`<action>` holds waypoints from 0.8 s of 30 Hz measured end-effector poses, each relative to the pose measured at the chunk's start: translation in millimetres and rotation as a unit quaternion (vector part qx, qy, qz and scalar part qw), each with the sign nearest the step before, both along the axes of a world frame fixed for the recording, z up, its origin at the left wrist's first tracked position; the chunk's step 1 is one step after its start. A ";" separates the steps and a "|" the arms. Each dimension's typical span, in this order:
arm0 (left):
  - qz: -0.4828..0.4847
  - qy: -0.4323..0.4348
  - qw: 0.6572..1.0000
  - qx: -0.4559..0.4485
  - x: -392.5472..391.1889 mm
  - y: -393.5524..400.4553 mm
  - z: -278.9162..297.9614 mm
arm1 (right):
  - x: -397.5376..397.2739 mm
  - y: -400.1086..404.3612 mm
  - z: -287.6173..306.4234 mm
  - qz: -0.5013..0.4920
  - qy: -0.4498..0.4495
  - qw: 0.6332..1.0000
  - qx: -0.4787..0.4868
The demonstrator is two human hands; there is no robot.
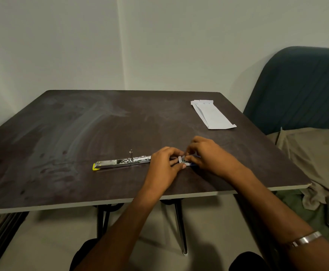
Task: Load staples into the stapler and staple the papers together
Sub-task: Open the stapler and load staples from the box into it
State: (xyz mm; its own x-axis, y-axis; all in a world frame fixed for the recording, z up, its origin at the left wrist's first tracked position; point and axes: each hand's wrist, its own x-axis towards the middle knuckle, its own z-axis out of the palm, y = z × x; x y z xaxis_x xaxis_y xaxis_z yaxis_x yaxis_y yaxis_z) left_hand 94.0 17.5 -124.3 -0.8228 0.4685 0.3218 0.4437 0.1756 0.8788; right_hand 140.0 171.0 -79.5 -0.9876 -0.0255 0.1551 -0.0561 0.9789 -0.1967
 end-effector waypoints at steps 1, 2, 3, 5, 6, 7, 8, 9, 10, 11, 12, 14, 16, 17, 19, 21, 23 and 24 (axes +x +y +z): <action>0.001 -0.002 1.000 -0.001 -0.1 0.3 0.0 | -0.5 -2.0 1.8 0.000 -0.008 1.000 0.007; 0.001 -0.005 1.000 -0.001 0.0 0.7 0.1 | -1.3 -3.8 4.1 0.001 -0.017 1.000 0.015; 0.002 -0.007 1.000 -0.002 0.2 0.8 0.3 | -1.9 -5.4 6.5 0.002 -0.025 0.999 0.021; 0.003 -0.008 1.000 -0.002 0.1 0.9 0.1 | -3.6 -7.6 11.2 0.004 -0.043 0.999 0.029; 0.004 -0.009 1.000 0.000 -0.2 0.8 -0.3 | -4.5 -8.1 13.3 0.003 -0.053 0.998 0.031; 0.005 -0.011 1.000 0.003 -0.2 0.9 -0.5 | -5.5 -8.5 14.9 0.002 -0.064 0.997 0.034; 0.006 -0.013 1.000 0.005 -0.3 0.9 -0.6 | -6.8 -9.1 16.2 -0.001 -0.074 0.997 0.036; 0.006 -0.016 1.000 0.007 -0.2 1.0 -0.5 | -7.9 -9.6 17.3 -0.004 -0.084 0.996 0.037; 0.005 -0.019 1.000 0.009 0.0 1.2 -0.5 | -9.2 -10.0 18.4 -0.008 -0.096 0.995 0.037; 0.004 -0.022 1.000 0.010 0.0 1.3 -0.4 | -10.7 -10.2 19.6 -0.011 -0.108 0.993 0.038; 0.003 -0.023 1.000 0.011 -0.2 1.2 -0.4 | -12.4 -10.1 20.8 -0.014 -0.119 0.992 0.038; 0.001 -0.024 1.000 0.012 -0.6 1.2 -0.5 | -15.5 -9.4 23.0 -0.012 -0.138 0.990 0.036; 0.001 -0.025 1.000 0.013 -0.9 1.0 -0.7 | -16.7 -8.4 25.2 -0.004 -0.152 0.988 0.038; 0.000 -0.025 1.000 0.014 -1.1 1.0 -1.0 | -16.9 -7.7 26.2 0.000 -0.157 0.987 0.036; 0.001 -0.025 1.000 0.012 -0.9 1.0 -0.9 | -16.8 -6.4 27.7 0.007 -0.163 0.986 0.028; 0.002 -0.025 1.000 0.011 -0.5 0.8 -0.3 | -16.9 -4.6 28.7 0.011 -0.171 0.985 0.017; 0.002 -0.026 1.000 0.014 -0.4 0.4 0.3 | -17.0 -2.4 28.9 0.014 -0.178 0.984 0.003; 0.001 -0.026 1.000 0.014 -0.3 0.1 0.6 | -17.0 -1.7 29.1 0.015 -0.181 0.983 -0.004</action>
State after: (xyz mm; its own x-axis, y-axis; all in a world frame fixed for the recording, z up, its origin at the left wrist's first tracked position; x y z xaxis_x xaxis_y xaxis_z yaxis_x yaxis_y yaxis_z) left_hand 93.7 17.6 -123.7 -0.8395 0.4578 0.2926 0.3978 0.1511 0.9049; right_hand 123.0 169.4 -50.4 -0.9769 -0.0553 -0.2064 -0.0094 0.9761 -0.2172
